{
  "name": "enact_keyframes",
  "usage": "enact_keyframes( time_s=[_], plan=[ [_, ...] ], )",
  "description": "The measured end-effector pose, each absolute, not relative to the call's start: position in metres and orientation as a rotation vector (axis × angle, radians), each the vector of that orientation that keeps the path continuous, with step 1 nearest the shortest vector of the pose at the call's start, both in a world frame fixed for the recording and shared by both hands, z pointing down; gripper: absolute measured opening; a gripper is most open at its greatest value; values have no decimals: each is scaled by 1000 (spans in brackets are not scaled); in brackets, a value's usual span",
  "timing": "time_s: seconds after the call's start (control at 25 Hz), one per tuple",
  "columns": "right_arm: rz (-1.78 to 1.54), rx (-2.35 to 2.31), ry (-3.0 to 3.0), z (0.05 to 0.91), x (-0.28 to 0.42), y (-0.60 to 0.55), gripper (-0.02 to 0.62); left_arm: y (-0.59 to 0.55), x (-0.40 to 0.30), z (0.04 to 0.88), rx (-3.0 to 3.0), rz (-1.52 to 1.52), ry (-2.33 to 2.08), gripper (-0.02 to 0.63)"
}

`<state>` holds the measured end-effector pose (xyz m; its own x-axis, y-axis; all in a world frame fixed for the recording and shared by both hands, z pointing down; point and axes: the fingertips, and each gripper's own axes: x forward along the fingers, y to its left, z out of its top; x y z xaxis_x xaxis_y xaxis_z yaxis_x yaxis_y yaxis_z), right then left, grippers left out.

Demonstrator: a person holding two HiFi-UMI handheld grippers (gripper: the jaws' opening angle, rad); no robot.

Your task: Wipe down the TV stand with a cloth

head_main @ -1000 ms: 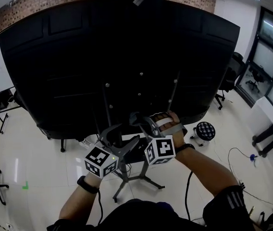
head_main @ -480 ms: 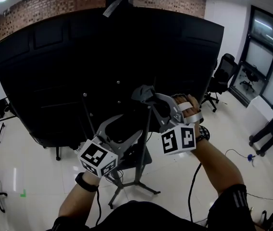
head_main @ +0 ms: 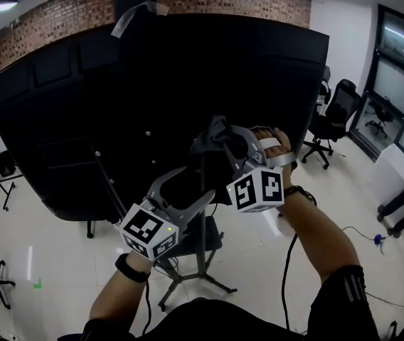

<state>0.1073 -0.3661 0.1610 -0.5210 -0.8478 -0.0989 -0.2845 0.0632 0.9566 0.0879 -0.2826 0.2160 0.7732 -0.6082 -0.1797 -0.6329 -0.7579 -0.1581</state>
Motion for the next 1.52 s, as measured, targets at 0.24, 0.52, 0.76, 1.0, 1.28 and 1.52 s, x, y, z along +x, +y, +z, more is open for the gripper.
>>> enact_keyframes(
  time_s=[0.24, 0.52, 0.76, 1.0, 1.28, 1.52],
  plan=[
    [-1504, 1078, -1869, 172, 117, -387, 15, -301, 104, 224, -2750, 147, 1037, 301],
    [-1470, 1138, -1860, 174, 172, -401, 15, -314, 131, 236, -2767, 139, 1041, 298],
    [-1407, 1211, -1819, 174, 224, -412, 16, -316, 161, 241, -2795, 141, 989, 298],
    [-1352, 1277, -1797, 172, 253, -417, 15, -317, 173, 245, -2811, 143, 969, 298],
    [-1437, 1157, -1945, 174, 198, -375, 15, -316, 154, 248, -2801, 156, 1029, 298],
    [-1451, 995, -2030, 206, 130, -372, 15, -310, 132, 249, -2770, 162, 1100, 298]
  ],
)
